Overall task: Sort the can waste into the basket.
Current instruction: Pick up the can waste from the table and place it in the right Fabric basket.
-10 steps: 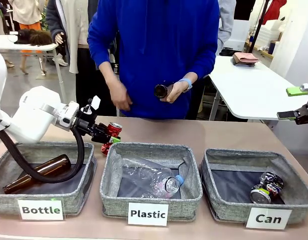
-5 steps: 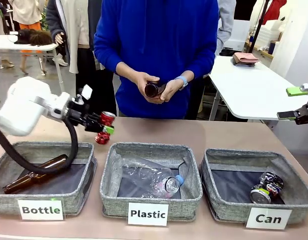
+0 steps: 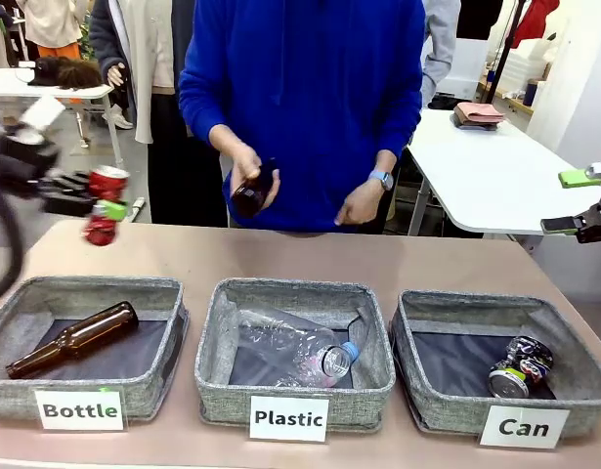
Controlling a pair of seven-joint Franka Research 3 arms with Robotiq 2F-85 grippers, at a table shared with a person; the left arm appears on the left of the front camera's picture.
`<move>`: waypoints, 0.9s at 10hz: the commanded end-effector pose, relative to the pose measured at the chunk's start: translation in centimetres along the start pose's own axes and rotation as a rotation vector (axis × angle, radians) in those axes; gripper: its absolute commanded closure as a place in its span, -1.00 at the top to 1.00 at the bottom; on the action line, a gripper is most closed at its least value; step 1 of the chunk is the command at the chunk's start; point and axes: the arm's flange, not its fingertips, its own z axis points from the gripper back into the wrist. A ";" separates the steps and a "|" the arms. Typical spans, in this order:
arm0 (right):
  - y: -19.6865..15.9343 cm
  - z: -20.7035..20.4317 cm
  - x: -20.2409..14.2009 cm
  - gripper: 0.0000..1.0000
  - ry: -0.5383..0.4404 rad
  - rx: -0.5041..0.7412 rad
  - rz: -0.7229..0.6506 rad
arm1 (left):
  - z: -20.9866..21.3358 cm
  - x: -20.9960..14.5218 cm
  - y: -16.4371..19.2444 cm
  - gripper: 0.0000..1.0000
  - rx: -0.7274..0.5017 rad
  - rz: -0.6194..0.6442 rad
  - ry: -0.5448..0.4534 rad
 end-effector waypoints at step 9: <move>0.0 0.3 0.0 1.00 0.013 0.002 0.020 | 31.6 -6.6 -22.7 -1.00 0.302 -0.131 0.102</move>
